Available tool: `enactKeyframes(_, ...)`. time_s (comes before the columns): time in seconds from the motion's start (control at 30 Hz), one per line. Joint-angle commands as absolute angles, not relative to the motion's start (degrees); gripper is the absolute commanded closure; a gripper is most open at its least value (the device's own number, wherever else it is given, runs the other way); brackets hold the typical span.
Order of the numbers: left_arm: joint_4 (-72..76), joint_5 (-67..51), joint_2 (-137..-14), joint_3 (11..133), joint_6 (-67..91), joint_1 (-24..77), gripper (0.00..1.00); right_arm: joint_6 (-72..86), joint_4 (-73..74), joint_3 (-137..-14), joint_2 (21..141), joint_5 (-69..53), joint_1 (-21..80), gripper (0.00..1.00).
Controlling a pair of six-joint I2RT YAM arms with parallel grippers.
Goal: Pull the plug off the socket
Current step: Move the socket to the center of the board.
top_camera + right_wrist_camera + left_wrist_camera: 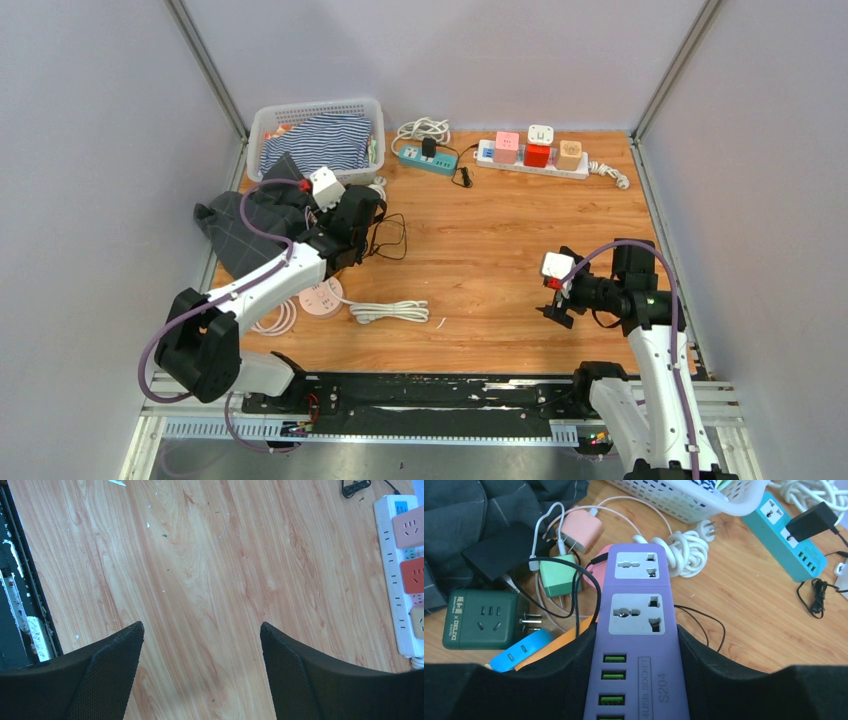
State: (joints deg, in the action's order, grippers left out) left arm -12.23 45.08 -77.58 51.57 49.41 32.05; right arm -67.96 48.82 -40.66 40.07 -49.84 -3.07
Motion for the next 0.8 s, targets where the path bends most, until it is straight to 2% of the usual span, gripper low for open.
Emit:
enactKeyframes(0.0,-12.4,46.5,-78.1,51.0,51.7,31.7,0.87,-68.0,48.9,-39.8,40.3,-50.9,-4.0,0.14)
enactKeyframes(0.13,-11.8,44.9,-79.1,51.3,51.0,31.6,0.78,-68.0,48.9,-39.8,40.3,-50.9,-4.0,0.14)
enactKeyframes(0.27,-12.0,44.2,-79.9,51.8,50.7,31.6,0.5,-68.1,48.9,-39.7,40.3,-51.0,-4.2,0.14)
enactKeyframes(0.53,-11.9,41.5,-78.3,52.1,48.4,31.6,0.2,-68.1,49.0,-39.6,40.4,-51.2,-4.4,0.13)
enactKeyframes(0.77,-13.4,39.6,-73.7,52.3,45.4,31.6,0.13,-68.0,49.0,-39.6,40.3,-51.4,-4.5,0.13)
